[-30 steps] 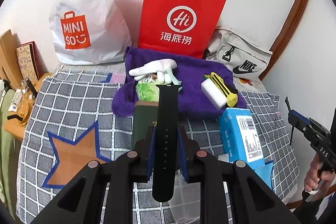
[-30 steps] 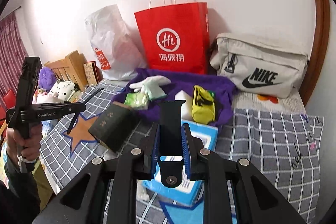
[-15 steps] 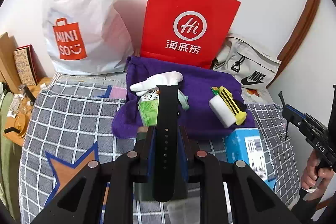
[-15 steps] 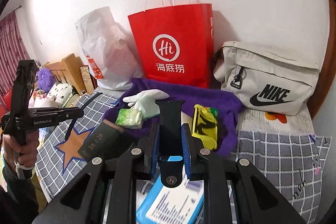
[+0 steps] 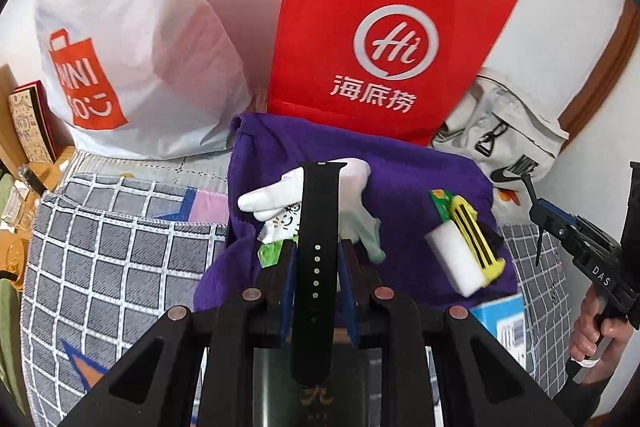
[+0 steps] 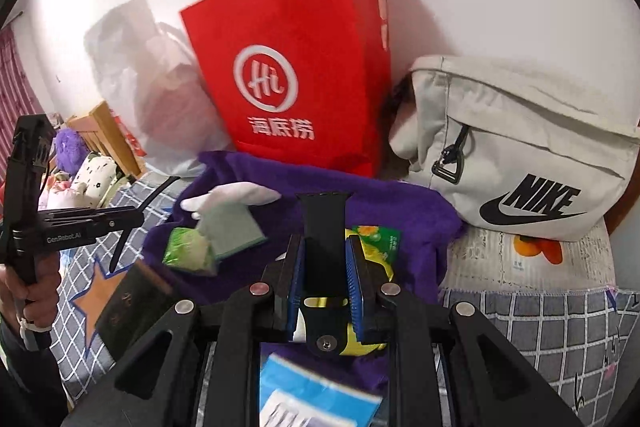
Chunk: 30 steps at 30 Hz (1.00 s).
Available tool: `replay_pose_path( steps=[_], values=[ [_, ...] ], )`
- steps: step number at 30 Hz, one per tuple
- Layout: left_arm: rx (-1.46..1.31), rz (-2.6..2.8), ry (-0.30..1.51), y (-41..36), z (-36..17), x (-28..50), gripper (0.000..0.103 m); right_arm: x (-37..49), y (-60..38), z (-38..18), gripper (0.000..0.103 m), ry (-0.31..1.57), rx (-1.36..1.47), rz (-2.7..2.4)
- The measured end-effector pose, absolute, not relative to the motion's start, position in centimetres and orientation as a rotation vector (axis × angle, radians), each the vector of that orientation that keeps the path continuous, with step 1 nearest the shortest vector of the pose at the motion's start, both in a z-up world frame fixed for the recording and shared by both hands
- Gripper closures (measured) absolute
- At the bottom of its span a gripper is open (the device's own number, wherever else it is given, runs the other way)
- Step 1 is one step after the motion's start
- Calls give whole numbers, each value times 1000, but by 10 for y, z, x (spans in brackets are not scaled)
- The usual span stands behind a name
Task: Organize soft objects
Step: 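Carry the black strap with both grippers onto the purple towel, then open both grippers to release the black strap on the purple towel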
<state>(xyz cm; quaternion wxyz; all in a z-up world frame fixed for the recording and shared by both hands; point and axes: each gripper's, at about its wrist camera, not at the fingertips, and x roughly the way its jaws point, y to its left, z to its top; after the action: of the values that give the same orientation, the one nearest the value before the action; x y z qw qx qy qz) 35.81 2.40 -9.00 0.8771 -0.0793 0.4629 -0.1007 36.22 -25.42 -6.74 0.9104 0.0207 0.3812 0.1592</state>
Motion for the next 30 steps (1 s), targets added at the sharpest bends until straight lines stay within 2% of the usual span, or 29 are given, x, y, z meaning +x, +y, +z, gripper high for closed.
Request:
replay_pose_path(
  steps=[7,24,27,29,30],
  values=[
    [-166,-198,983,21,-106,381,83,382,-266,-87,83,801,122,321],
    [-203,-190,1040,20,-142,411,82,409,-273,-130,82,977,104,294],
    [-193,-180,1041,21,-141,411,81,411,-273,-132,80,998,107,296],
    [-196,-180,1044,21,-139,411,74,411,-272,-130,78,1000,109,300],
    [-195,-175,1037,22,-137,409,73,410,-272,-129,71,997,109,303]
  ],
)
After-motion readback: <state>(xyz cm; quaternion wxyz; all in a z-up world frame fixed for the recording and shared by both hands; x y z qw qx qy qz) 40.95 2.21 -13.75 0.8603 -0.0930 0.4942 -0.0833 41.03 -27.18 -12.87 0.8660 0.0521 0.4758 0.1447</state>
